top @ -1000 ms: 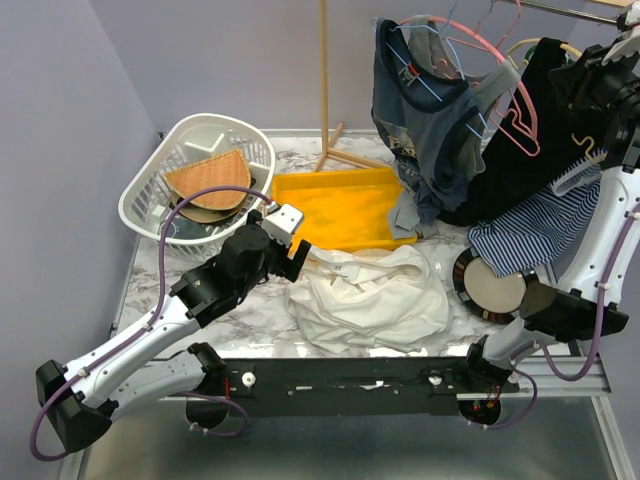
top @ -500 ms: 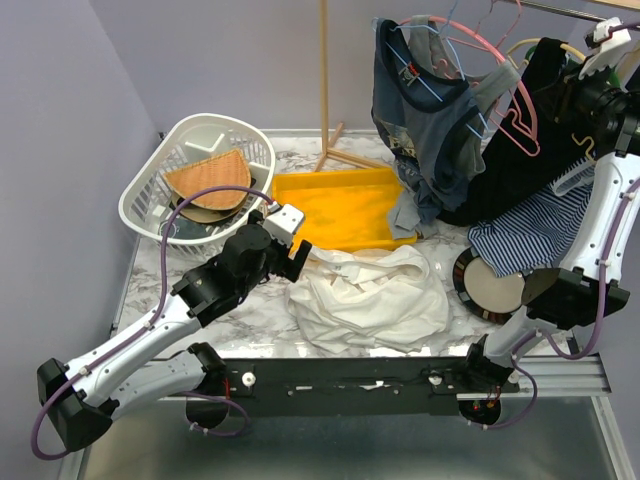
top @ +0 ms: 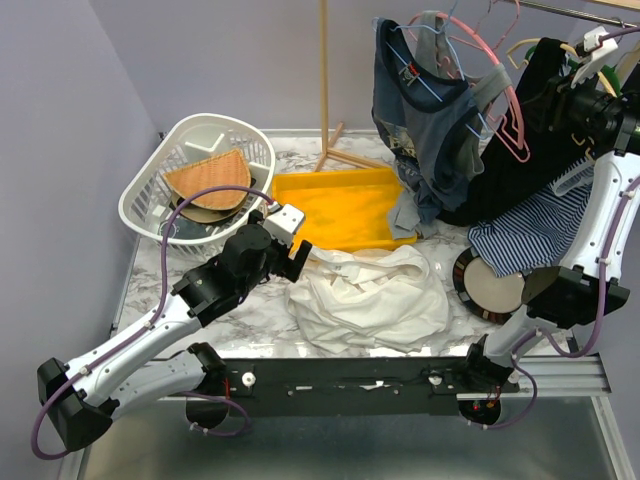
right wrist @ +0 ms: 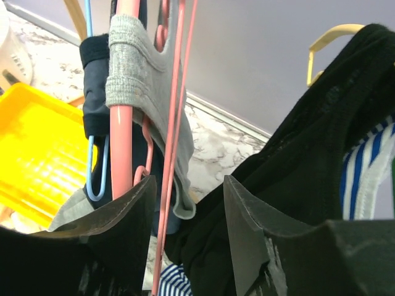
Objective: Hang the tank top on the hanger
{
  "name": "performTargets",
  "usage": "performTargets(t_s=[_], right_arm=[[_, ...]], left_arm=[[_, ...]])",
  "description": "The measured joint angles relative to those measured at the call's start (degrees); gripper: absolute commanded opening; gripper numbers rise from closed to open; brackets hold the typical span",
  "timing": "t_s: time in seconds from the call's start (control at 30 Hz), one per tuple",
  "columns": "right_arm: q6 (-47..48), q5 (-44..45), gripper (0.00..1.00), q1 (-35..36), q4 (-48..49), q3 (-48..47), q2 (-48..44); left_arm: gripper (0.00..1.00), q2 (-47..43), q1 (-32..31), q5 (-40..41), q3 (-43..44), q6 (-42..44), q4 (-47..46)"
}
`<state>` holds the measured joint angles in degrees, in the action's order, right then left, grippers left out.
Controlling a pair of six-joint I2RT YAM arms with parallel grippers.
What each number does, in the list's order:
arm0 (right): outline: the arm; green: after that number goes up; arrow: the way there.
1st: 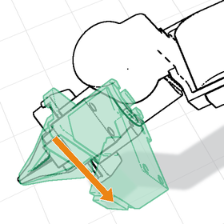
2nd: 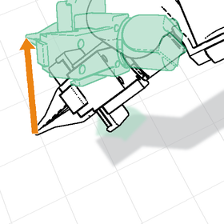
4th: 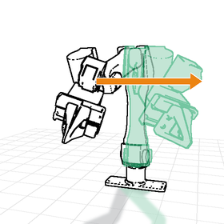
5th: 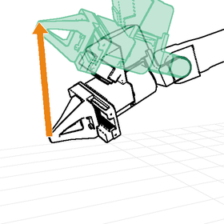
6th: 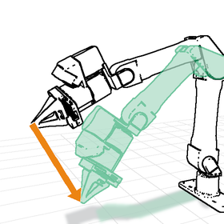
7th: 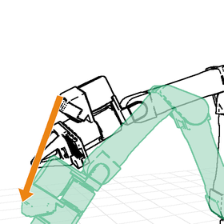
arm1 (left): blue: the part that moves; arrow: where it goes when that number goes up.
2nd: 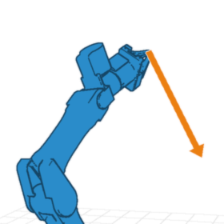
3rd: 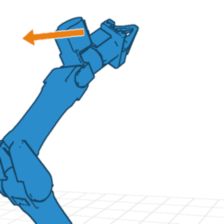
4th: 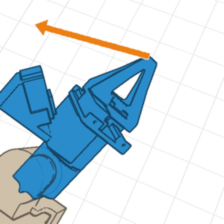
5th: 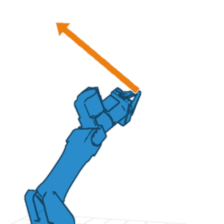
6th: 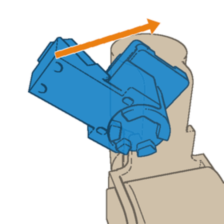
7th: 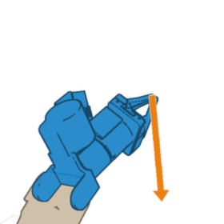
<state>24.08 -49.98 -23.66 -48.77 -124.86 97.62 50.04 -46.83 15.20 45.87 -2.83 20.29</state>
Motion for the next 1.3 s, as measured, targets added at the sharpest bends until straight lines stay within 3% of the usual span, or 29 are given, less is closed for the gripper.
performTargets(t_s=[0.3,0.97,1.07,1.1,1.3], right_arm=[[-1.7,-2.34,0.63,0.02,-0.63,0.0,2.32],[-5.18,-0.7,0.6,2.99,-0.13,1.62,3.34],[-5.18,0.37,0.54,3.58,0.15,1.73,3.34],[-5.16,0.7,0.44,3.72,0.26,1.77,3.34],[-4.35,2.8,0.08,5.05,0.76,1.86,3.76]], left_arm=[[0.97,0.0,0.0,0.0,0.0,0.02,0.0],[0.97,0.35,0.28,-0.02,0.0,0.04,0.02],[0.97,0.37,0.28,-0.02,0.0,0.02,0.02],[0.97,0.39,0.31,-0.02,0.0,0.04,0.02],[0.97,0.39,0.33,-0.02,0.0,0.04,0.02]])
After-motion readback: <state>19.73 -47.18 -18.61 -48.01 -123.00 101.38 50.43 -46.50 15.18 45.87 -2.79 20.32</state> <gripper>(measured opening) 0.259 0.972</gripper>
